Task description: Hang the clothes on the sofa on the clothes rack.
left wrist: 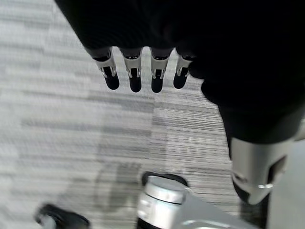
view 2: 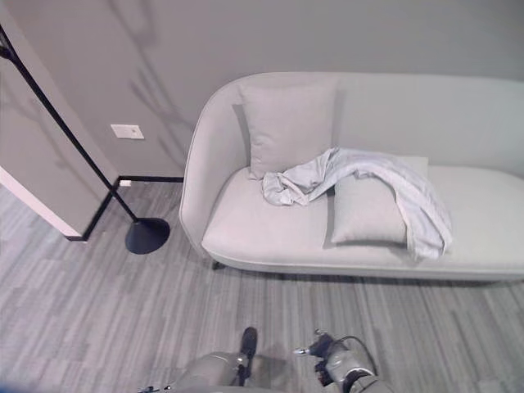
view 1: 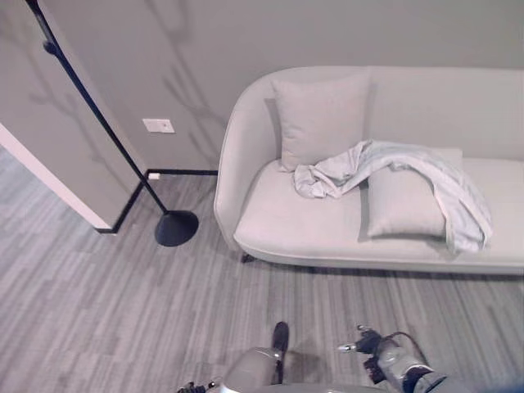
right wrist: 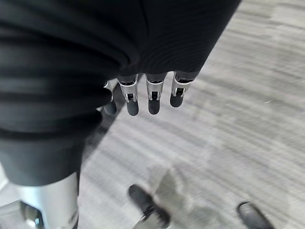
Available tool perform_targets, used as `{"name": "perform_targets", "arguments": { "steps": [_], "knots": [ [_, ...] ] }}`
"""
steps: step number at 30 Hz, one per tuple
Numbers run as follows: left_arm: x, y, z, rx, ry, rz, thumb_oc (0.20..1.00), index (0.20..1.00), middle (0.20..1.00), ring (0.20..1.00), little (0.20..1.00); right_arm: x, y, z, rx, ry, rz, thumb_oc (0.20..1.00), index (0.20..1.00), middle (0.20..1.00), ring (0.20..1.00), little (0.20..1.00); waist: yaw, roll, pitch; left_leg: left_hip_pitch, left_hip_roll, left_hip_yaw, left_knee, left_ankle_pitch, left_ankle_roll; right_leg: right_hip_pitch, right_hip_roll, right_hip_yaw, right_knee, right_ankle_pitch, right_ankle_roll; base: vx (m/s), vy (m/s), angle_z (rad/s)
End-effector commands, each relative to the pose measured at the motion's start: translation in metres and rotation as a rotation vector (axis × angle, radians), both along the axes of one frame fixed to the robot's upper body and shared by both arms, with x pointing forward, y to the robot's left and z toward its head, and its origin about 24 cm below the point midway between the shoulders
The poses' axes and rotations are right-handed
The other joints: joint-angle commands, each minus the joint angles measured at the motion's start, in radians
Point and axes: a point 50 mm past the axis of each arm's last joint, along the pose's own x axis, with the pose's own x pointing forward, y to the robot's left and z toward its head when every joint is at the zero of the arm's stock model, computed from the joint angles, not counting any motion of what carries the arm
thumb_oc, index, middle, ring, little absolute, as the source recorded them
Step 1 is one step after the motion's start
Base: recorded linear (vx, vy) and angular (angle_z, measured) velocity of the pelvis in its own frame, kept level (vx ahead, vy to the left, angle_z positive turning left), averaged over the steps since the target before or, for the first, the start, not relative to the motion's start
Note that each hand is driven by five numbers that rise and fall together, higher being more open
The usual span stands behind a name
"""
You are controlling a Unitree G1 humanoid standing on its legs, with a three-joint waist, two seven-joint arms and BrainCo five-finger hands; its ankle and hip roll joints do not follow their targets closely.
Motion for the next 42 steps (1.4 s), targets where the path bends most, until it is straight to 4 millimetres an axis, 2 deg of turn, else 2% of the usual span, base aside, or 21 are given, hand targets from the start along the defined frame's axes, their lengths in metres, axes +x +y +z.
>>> {"name": "perform_targets", "arguments": {
  "steps": [1, 4, 5, 6, 7, 10, 11, 14, 15, 16, 19, 21, 22, 26, 28, 31, 32, 34, 36, 39, 42],
  "knots": [
    [-0.005, -0.008, -0.002, -0.003, 0.032, -0.035, 1.0, 1.0, 1.0, 1.0, 1.0, 0.006, 0.005, 0.004, 0.018, -0.053, 0.07, 1.0, 1.0, 1.0, 1.0, 1.0, 0.05, 0.036, -0.072, -0.028, 0.043, -0.023, -0.016, 0.039, -0.013, -0.097, 0.043, -0.012, 0.046, 0.062, -0.012, 0.33, 0.083, 0.16],
    [0.0, -0.005, -0.001, 0.028, 0.034, -0.12, 1.0, 1.0, 1.0, 1.0, 1.0, 0.016, 0.01, 0.009, 0.022, -0.088, 0.113, 1.0, 1.0, 1.0, 1.0, 1.0, 0.056, 0.019, -0.084, 0.042, 0.014, -0.006, -0.02, -0.023, 0.029, -0.153, -0.018, -0.034, 0.256, 0.133, 0.053, 0.26, 0.123, 0.11],
    [0.0, -0.005, -0.001, 0.027, 0.034, -0.12, 1.0, 1.0, 1.0, 1.0, 1.0, 0.016, 0.01, 0.009, 0.021, -0.088, 0.113, 1.0, 1.0, 1.0, 1.0, 1.0, 0.058, 0.021, -0.087, 0.038, 0.016, -0.006, -0.02, -0.022, 0.029, -0.156, -0.015, -0.033, 0.253, 0.137, 0.053, 0.2, 0.198, 0.02],
    [0.006, -0.003, 0.0, 0.041, 0.018, -0.16, 1.0, 1.0, 1.0, 1.0, 1.0, 0.028, 0.009, 0.016, 0.025, -0.132, 0.096, 1.0, 1.0, 1.0, 1.0, 1.0, 0.034, 0.036, -0.066, 0.095, 0.003, -0.011, -0.031, -0.045, 0.061, -0.242, -0.064, -0.028, 0.484, 0.265, 0.092, 0.2, 0.181, -0.03],
    [0.006, 0.0, 0.001, 0.046, 0.021, -0.173, 1.0, 1.0, 1.0, 1.0, 1.0, 0.034, 0.004, 0.019, 0.013, -0.154, 0.078, 1.0, 1.0, 1.0, 1.0, 1.0, 0.019, 0.056, -0.065, 0.117, 0.012, -0.02, -0.037, -0.053, 0.068, -0.283, -0.068, -0.03, 0.559, 0.311, 0.095, 0.28, 0.219, -0.03],
    [0.004, 0.005, 0.002, 0.07, 0.036, -0.19, 1.0, 1.0, 1.0, 1.0, 1.0, 0.047, -0.003, 0.026, -0.022, -0.196, 0.064, 1.0, 1.0, 1.0, 1.0, 1.0, -0.005, 0.08, -0.06, 0.179, 0.021, -0.06, -0.075, -0.063, 0.076, -0.364, -0.104, -0.047, 0.67, 0.296, 0.084, 0.21, 0.036, 0.43],
    [0.009, 0.009, 0.003, 0.081, 0.028, -0.219, 1.0, 1.0, 1.0, 1.0, 1.0, 0.066, -0.005, 0.041, -0.027, -0.289, 0.08, 1.0, 1.0, 1.0, 1.0, 1.0, -0.028, 0.082, -0.049, 0.229, 0.024, -0.097, -0.11, -0.071, 0.065, -0.406, -0.143, -0.065, 0.609, 0.256, 0.068, 0.24, -0.144, 0.71],
    [0.015, 0.012, 0.005, 0.101, 0.002, -0.27, 1.0, 1.0, 1.0, 1.0, 1.0, 0.11, -0.026, 0.093, -0.144, -0.551, 0.171, 1.0, 1.0, 1.0, 1.0, 1.0, -0.067, 0.074, -0.025, 0.252, 0.035, -0.148, -0.12, -0.093, 0.034, -0.428, -0.147, -0.001, 0.367, 0.246, 0.061, 0.18, -0.182, 0.62],
    [0.015, 0.012, 0.005, 0.1, 0.002, -0.271, 1.0, 1.0, 1.0, 1.0, 1.0, 0.11, -0.026, 0.093, -0.145, -0.55, 0.17, 1.0, 1.0, 1.0, 1.0, 1.0, -0.067, 0.077, -0.026, 0.249, 0.037, -0.149, -0.12, -0.091, 0.034, -0.426, -0.144, -0.003, 0.359, 0.252, 0.061, 0.22, -0.295, 0.7],
    [0.017, 0.013, 0.006, 0.106, -0.003, -0.281, 1.0, 1.0, 1.0, 1.0, 1.0, 0.124, -0.053, 0.119, -0.254, -0.653, 0.149, 1.0, 1.0, 1.0, 1.0, 1.0, -0.086, 0.061, -0.025, 0.275, 0.042, -0.194, -0.141, -0.113, 0.013, -0.44, -0.157, 0.062, 0.175, 0.289, 0.084, 0.27, -0.298, 0.64],
    [0.015, 0.015, 0.006, 0.107, 0.013, -0.295, 1.0, 1.0, 1.0, 1.0, 1.0, 0.137, -0.08, 0.153, -0.357, -0.763, 0.136, 1.0, 1.0, 1.0, 1.0, 1.0, -0.114, 0.045, -0.03, 0.328, 0.068, -0.27, -0.172, -0.144, -0.012, -0.475, -0.18, 0.171, 0.067, 0.393, 0.117, 0.32, -0.292, 0.59],
    [0.015, 0.02, 0.007, 0.115, 0.016, -0.301, 1.0, 1.0, 1.0, 1.0, 1.0, 0.142, -0.089, 0.173, -0.397, -0.82, 0.175, 1.0, 1.0, 1.0, 1.0, 1.0, -0.122, 0.031, -0.03, 0.356, 0.088, -0.306, -0.179, -0.164, -0.031, -0.487, -0.179, 0.205, 0.052, 0.422, 0.13, 0.32, -0.296, 0.59],
    [0.017, 0.023, 0.008, 0.123, 0.01, -0.306, 1.0, 1.0, 1.0, 1.0, 1.0, 0.141, -0.097, 0.178, -0.417, -0.83, 0.175, 1.0, 1.0, 1.0, 1.0, 1.0, -0.123, 0.021, -0.035, 0.362, 0.095, -0.33, -0.176, -0.177, -0.041, -0.463, -0.174, 0.199, 0.021, 0.387, 0.13, 0.37, -0.398, 0.99],
    [0.022, 0.029, 0.011, 0.149, -0.013, -0.288, 1.0, 1.0, 1.0, 1.0, 1.0, 0.143, -0.097, 0.176, -0.457, -0.804, 0.267, 1.0, 1.0, 1.0, 1.0, 1.0, -0.11, 0.0, -0.04, 0.372, 0.177, -0.396, -0.163, -0.186, -0.09, -0.445, -0.127, 0.161, 0.075, 0.315, 0.109, 0.2, -0.4, 0.88],
    [0.036, 0.021, 0.013, 0.16, -0.066, -0.371, 1.0, 1.0, 1.0, 1.0, 1.0, 0.144, -0.106, 0.181, -0.523, -0.784, 0.353, 1.0, 1.0, 1.0, 1.0, 1.0, -0.099, 0.008, -0.038, 0.318, 0.234, -0.463, -0.098, -0.188, -0.128, -0.411, -0.081, 0.09, 0.09, 0.247, 0.074, 0.17, -0.452, 0.73],
    [0.045, 0.016, 0.014, 0.163, -0.102, -0.395, 1.0, 1.0, 1.0, 1.0, 1.0, 0.148, -0.11, 0.184, -0.556, -0.797, 0.355, 1.0, 1.0, 1.0, 1.0, 1.0, -0.087, 0.004, -0.027, 0.241, 0.217, -0.49, 0.008, -0.164, -0.14, -0.385, -0.077, 0.049, 0.08, 0.228, 0.054, 0.1, -0.188, 0.87],
    [0.05, 0.017, 0.015, 0.176, -0.131, -0.335, 1.0, 1.0, 1.0, 1.0, 1.0, 0.152, -0.104, 0.182, -0.553, -0.814, 0.335, 1.0, 1.0, 1.0, 1.0, 1.0, -0.058, 0.004, 0.006, 0.175, 0.186, -0.46, 0.146, -0.107, -0.14, -0.335, -0.078, 0.013, 0.069, 0.216, 0.037, 0.09, -0.158, 0.51],
    [0.055, 0.023, 0.019, 0.188, -0.171, -0.233, 1.0, 1.0, 1.0, 1.0, 1.0, 0.152, -0.106, 0.181, -0.573, -0.805, 0.345, 1.0, 1.0, 1.0, 1.0, 1.0, -0.038, -0.004, 0.023, 0.092, 0.152, -0.396, 0.184, -0.09, -0.131, -0.281, -0.09, -0.03, 0.02, 0.214, 0.041, 0.11, -0.148, 0.66],
    [0.055, 0.024, 0.019, 0.185, -0.18, -0.204, 1.0, 1.0, 1.0, 1.0, 1.0, 0.151, -0.108, 0.181, -0.576, -0.802, 0.34, 1.0, 1.0, 1.0, 1.0, 1.0, -0.037, -0.006, 0.017, 0.065, 0.156, -0.36, 0.142, -0.097, -0.128, -0.266, -0.097, -0.047, -0.004, 0.216, 0.049, 0.12, -0.005, 0.61],
    [0.036, 0.019, 0.013, 0.176, -0.125, -0.209, 1.0, 1.0, 1.0, 1.0, 1.0, 0.159, -0.099, 0.18, -0.583, -0.806, 0.359, 1.0, 1.0, 1.0, 1.0, 1.0, -0.006, 0.038, 0.008, 0.031, 0.221, -0.271, -0.085, -0.024, -0.133, -0.229, -0.075, -0.038, -0.056, 0.208, 0.068, 0.2, 0.082, 0.32],
    [0.032, 0.009, 0.009, 0.164, -0.092, -0.262, 1.0, 1.0, 1.0, 1.0, 1.0, 0.163, -0.083, 0.178, -0.606, -0.852, 0.385, 1.0, 1.0, 1.0, 1.0, 1.0, -0.018, 0.063, 0.022, 0.007, 0.218, -0.267, -0.091, -0.001, -0.143, -0.244, -0.08, -0.036, -0.068, 0.205, 0.07, 0.09, 0.17, -0.27]
  ]
}}
